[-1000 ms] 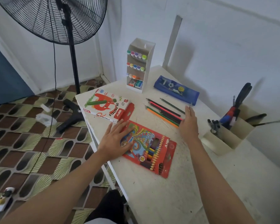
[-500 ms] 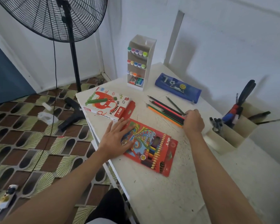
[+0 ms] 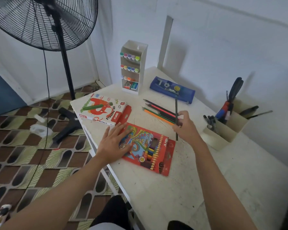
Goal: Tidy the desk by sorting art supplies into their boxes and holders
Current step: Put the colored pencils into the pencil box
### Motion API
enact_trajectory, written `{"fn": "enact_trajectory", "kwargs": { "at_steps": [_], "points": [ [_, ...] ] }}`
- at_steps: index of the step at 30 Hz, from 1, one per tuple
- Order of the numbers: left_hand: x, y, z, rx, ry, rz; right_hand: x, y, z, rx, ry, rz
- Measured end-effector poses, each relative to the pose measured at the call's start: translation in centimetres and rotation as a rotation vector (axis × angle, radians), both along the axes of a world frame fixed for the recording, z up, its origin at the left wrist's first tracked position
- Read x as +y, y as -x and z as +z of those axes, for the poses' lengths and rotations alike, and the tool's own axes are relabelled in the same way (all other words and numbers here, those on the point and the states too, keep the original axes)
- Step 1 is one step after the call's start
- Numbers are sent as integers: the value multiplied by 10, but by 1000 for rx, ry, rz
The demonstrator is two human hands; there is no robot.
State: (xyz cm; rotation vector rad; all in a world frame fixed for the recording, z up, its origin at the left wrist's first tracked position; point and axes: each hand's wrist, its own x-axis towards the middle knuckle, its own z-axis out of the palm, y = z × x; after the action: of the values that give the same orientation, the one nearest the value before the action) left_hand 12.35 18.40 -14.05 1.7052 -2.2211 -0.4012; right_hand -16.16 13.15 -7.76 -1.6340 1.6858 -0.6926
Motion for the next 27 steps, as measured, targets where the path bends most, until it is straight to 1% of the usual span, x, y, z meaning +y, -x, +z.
{"fn": "enact_trajectory", "kwargs": {
  "at_steps": [4, 7, 9, 11, 14, 16, 18, 23, 25, 27],
  "points": [
    [0, 1, 1, -39, -19, 2, 27, -7, -2, -61, -1, 38],
    [0, 1, 0, -35, -7, 0, 43, -11, -2, -93, 8, 25],
    [-1, 0, 0, -17, 6, -6, 51, -13, -3, -215, 48, -57],
    [-1, 0, -1, -11, 11, -13, 60, -15, -4, -338, 130, -173],
    [-1, 0, -2, -9, 8, -13, 72, -18, -9, -393, 280, -296],
    [-1, 0, -1, -25, 3, -14, 79, -20, -16, -412, 335, -391],
    [0, 0, 0, -29, 0, -16, 84, -22, -19, -478, 349, -498],
    [0, -1, 0, -29, 15, -34, 95, -24, -22, -704, 311, -735],
    [0, -1, 0, -29, 16, -40, 101, -22, -23, -718, 299, -800],
    [1, -1, 0, -27, 13, -45, 107, -20, -27, -691, 282, -822]
  ]
}}
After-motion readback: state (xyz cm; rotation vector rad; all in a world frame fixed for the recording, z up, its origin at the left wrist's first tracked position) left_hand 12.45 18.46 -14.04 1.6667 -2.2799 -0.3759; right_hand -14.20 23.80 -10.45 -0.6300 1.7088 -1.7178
